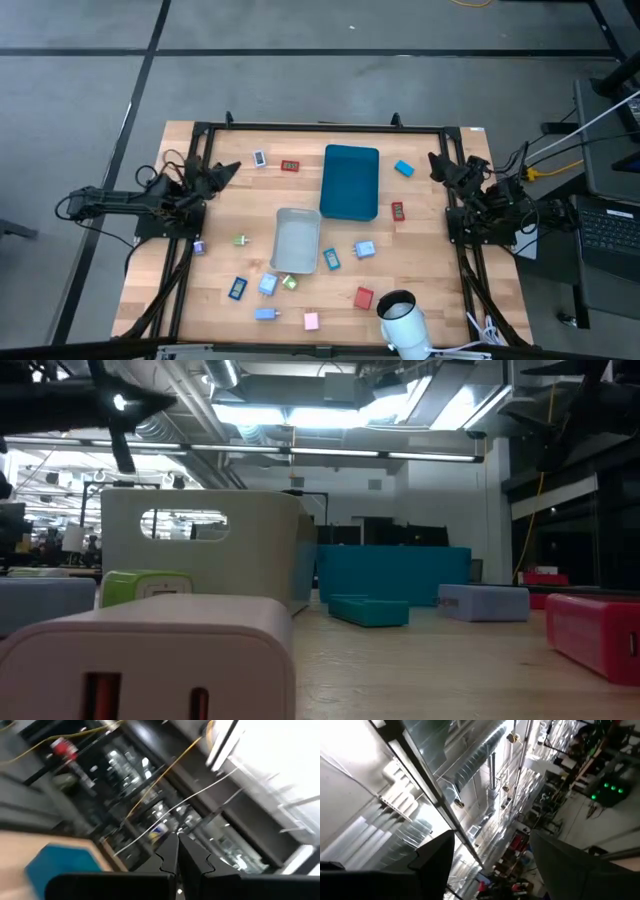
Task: Pick & Place Office items
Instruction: Put the left red timer into the gray bin
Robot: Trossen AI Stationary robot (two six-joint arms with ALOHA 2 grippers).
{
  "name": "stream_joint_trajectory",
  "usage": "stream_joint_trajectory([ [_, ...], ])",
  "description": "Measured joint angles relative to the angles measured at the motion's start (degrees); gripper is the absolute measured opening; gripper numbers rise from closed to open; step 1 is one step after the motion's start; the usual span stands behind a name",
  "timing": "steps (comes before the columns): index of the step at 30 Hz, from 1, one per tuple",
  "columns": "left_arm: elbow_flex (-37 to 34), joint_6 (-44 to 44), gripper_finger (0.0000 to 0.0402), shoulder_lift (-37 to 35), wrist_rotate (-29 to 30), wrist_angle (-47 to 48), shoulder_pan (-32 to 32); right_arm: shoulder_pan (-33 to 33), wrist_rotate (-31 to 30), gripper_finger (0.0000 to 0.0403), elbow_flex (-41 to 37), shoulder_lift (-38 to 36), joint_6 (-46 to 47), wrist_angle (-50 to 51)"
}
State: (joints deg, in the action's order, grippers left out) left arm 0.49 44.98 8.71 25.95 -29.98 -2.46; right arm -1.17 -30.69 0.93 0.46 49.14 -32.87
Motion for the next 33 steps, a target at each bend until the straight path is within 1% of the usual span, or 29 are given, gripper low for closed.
stream_joint_trajectory([
  [2, 0.0, 1.2, 0.0004, 0.6, 3.3, 0.6, 0.0, 0.0, -1.6, 0.0265, 0.0, 0.5, -0.1, -0.6],
  [4, 0.0, 1.4, 0.0004, 0.9, 5.5, -0.6, 0.0, 0.0, -4.9, 0.0265, 0.0, 0.7, -4.3, -0.6],
  [6, 0.0, 2.3, 0.0005, 0.9, 5.1, -0.5, 0.0, 0.0, -9.4, 0.0265, 0.0, 0.7, -10.1, -0.7],
  [8, 0.0, 3.8, 0.0008, 0.9, 4.8, 1.1, 0.0, 0.0, -12.3, 0.0265, 0.0, 0.7, -9.3, -0.6],
  [11, 0.1, 4.1, 0.0021, 1.2, 3.3, 3.7, 0.0, 0.0, -10.1, 0.0265, 0.0, 0.7, -5.6, -1.0],
  [14, 1.8, 0.5, 0.0050, 2.6, 2.8, 4.5, 0.0, -0.1, -7.7, 0.0265, 0.9, 1.3, -2.9, -0.8],
  [18, 5.8, -5.7, 0.0119, 4.9, 2.6, 4.8, 0.0, -0.2, -5.6, 0.0265, 4.6, 3.7, -4.3, 0.4],
  [20, 8.4, -8.7, 0.0160, 6.0, 4.1, 7.4, 0.0, -0.2, -4.3, 0.0265, 7.4, 5.7, -6.5, 0.8],
  [22, 12.3, -12.5, 0.0199, 7.4, 6.1, 14.9, 0.0, -0.2, -4.2, 0.0265, 11.0, 8.6, -9.7, 2.2],
  [25, 20.3, -17.8, 0.0240, 11.1, 9.0, 32.1, 0.0, -0.2, -5.9, 0.0265, 18.5, 14.0, -14.8, 10.7],
  [27, 26.5, -21.2, 0.0250, 15.4, 9.0, 43.9, 0.0, -0.2, -9.2, 0.0265, 24.9, 18.9, -18.0, 19.6],
  [29, 33.2, -24.5, 0.0251, 21.1, 9.5, 55.6, 0.0, -0.2, -12.8, 0.0265, 32.4, 24.4, -21.4, 29.0],
  [31, 39.7, -29.0, 0.0250, 27.5, 12.6, 66.0, 0.0, -0.1, -14.5, 0.0265, 39.6, 29.9, -25.3, 35.7],
  [33, 44.9, -34.4, 0.0249, 33.8, 18.0, 73.6, -0.4, 0.0, -14.8, 0.0265, 46.1, 34.4, -28.1, 40.4],
])
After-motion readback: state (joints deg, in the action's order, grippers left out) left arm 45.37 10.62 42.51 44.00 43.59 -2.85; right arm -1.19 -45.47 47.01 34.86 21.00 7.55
